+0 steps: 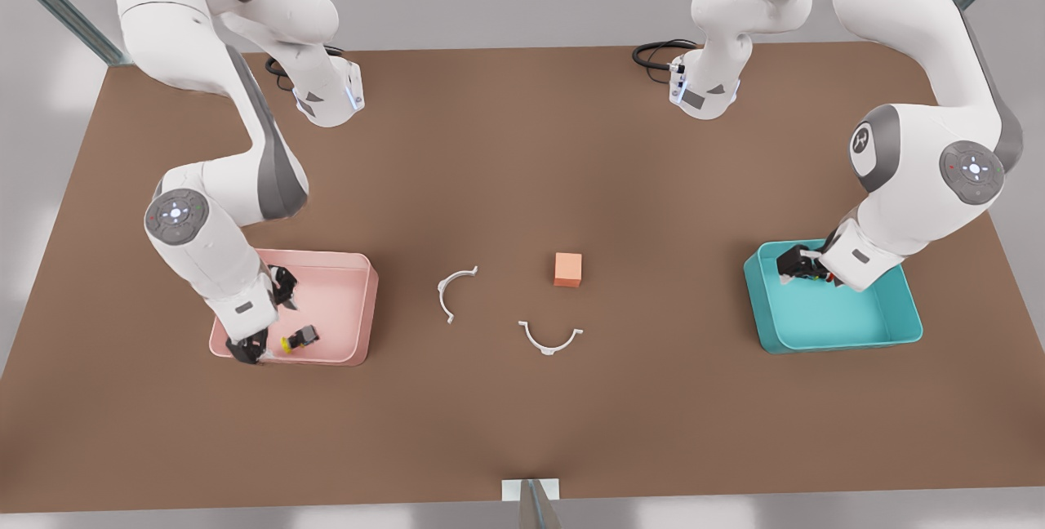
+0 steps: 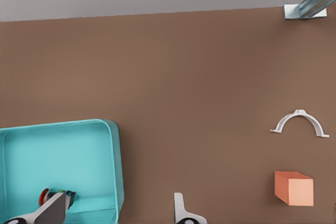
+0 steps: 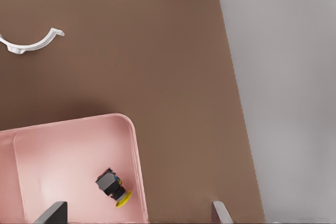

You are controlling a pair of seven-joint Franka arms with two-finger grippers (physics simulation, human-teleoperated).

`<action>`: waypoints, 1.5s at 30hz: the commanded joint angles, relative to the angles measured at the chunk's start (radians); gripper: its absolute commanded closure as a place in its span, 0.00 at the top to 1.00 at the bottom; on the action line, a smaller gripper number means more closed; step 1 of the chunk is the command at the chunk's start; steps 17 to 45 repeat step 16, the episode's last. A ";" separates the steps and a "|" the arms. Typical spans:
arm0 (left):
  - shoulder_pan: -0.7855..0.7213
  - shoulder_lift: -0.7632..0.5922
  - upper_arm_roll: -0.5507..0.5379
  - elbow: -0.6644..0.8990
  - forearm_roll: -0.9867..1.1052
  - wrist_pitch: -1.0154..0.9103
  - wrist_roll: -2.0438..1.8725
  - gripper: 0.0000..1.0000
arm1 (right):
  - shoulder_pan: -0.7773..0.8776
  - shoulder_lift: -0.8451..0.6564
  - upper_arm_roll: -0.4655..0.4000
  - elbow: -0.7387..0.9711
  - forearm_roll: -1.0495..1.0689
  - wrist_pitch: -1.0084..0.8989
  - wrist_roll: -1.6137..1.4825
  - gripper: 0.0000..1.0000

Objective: Place the red button in the blue storage box with the left arm, and place the yellow button in the pink storage box with the right arm

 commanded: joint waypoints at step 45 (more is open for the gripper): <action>-0.014 -0.001 -0.002 0.015 0.004 -0.014 -0.165 1.00 | 0.173 -0.148 -0.299 0.007 0.214 -0.411 1.084 1.00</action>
